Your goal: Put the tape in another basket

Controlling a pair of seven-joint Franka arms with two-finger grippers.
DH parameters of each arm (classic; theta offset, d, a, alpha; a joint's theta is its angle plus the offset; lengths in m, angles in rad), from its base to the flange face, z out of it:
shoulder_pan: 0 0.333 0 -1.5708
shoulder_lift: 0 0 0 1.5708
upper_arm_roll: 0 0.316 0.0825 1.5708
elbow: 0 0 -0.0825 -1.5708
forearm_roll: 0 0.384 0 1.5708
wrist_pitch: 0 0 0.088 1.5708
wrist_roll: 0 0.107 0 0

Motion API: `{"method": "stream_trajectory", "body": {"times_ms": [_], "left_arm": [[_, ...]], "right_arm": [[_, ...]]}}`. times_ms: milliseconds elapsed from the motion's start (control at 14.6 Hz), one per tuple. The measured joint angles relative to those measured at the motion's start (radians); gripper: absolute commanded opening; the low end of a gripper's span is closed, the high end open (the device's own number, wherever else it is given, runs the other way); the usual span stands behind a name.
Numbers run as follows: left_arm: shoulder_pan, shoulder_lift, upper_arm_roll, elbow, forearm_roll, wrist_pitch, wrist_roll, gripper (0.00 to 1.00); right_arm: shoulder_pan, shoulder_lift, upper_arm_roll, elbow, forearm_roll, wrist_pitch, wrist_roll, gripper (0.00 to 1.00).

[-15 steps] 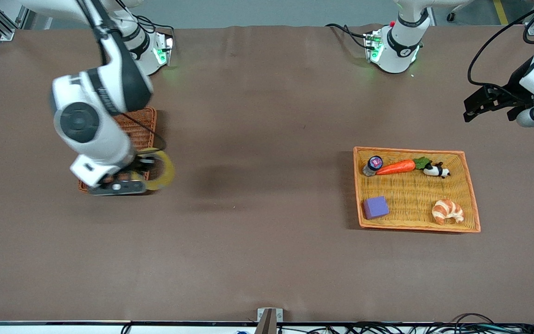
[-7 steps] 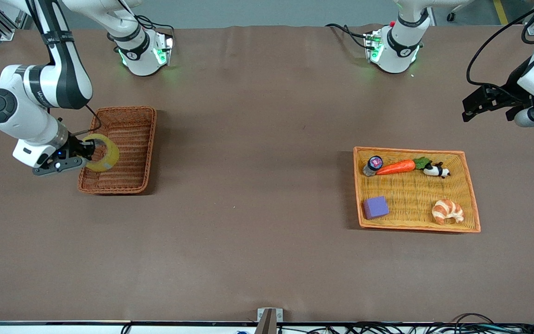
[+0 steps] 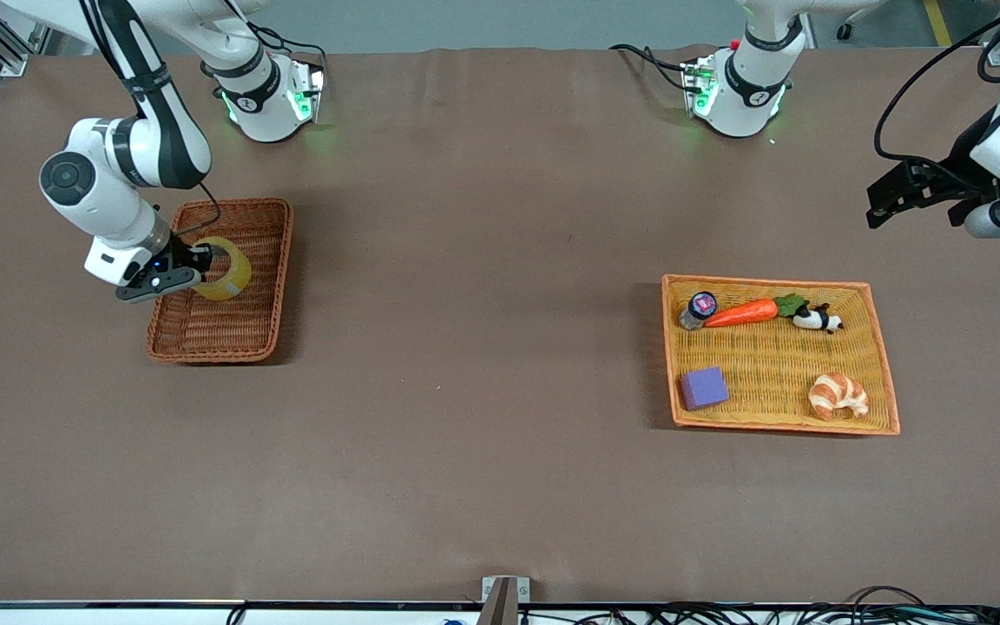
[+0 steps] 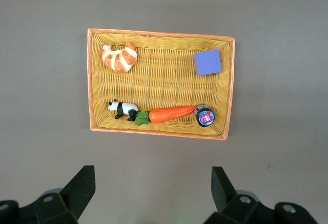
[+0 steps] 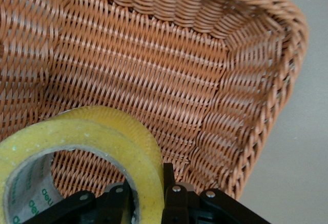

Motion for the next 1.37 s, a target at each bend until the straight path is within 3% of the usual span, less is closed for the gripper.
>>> {"method": "stream_trajectory", "body": {"times_ms": [343,411,480,549,617,960,1371], "left_arm": [[0.000,0.000,0.000,0.000,0.000,0.003,0.000,1.00],[0.000,0.000,0.000,0.000,0.000,0.003,0.000,1.00],[-0.001,0.000,0.000,0.000,0.000,0.003,0.000,1.00],[-0.002,0.000,-0.001,0.000,0.000,0.003,0.000,1.00],[-0.003,0.000,-0.001,0.000,0.000,0.003,0.000,1.00],[-0.007,0.000,-0.001,0.000,0.000,0.003,0.000,1.00],[-0.010,0.008,-0.001,0.004,0.000,0.008,0.000,1.00]], "right_arm": [[0.003,0.054,0.000,-0.016,0.000,0.057,-0.001,0.20],[0.007,0.072,0.000,-0.016,0.000,0.068,-0.001,0.33],[0.010,0.087,0.000,-0.016,0.000,0.075,-0.001,0.53],[0.012,0.095,0.000,-0.016,0.000,0.080,-0.001,0.82],[0.014,0.098,0.000,-0.015,0.000,0.081,-0.001,1.00],[0.017,0.079,0.001,0.035,0.000,0.041,0.000,1.00],[-0.009,-0.080,0.000,0.284,0.005,-0.277,0.097,1.00]]}}
